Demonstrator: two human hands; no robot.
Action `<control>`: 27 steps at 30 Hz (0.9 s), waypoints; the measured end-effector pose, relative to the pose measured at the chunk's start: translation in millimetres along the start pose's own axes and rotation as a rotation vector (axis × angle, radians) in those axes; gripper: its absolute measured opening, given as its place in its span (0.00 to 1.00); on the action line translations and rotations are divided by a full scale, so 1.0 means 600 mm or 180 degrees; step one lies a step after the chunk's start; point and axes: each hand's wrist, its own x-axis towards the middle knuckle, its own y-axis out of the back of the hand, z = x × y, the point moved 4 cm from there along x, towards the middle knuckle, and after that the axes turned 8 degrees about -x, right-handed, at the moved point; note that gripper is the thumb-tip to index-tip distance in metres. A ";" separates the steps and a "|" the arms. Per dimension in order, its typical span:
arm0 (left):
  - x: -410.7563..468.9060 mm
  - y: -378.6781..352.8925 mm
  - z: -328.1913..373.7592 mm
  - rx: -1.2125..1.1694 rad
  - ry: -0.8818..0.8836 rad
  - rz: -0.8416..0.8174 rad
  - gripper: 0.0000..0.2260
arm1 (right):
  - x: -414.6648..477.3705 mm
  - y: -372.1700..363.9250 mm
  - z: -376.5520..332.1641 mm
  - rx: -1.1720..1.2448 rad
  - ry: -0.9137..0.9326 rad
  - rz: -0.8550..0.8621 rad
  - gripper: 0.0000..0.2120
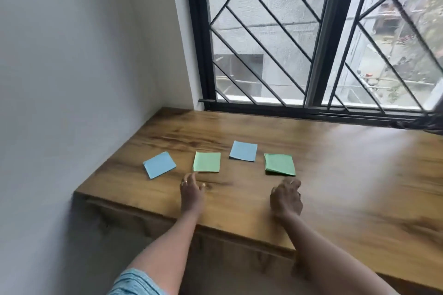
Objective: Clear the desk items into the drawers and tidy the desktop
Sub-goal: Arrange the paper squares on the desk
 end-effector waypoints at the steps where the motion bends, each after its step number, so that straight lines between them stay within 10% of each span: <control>1: -0.025 0.023 -0.023 -0.0014 0.0104 0.0067 0.22 | -0.033 -0.007 -0.008 0.0017 0.0087 0.0021 0.13; 13: -0.199 0.123 -0.221 -0.1021 0.1650 0.0108 0.27 | -0.279 -0.141 -0.071 -0.0050 0.0913 -0.0515 0.11; 18: -0.204 0.091 -0.271 -0.3154 0.3059 -0.0202 0.30 | -0.308 -0.270 -0.067 0.2493 -0.1047 -0.1878 0.14; 27: -0.107 0.030 -0.328 -0.4377 0.3690 -0.0106 0.25 | -0.285 -0.443 -0.113 0.5152 -0.2919 -0.1638 0.20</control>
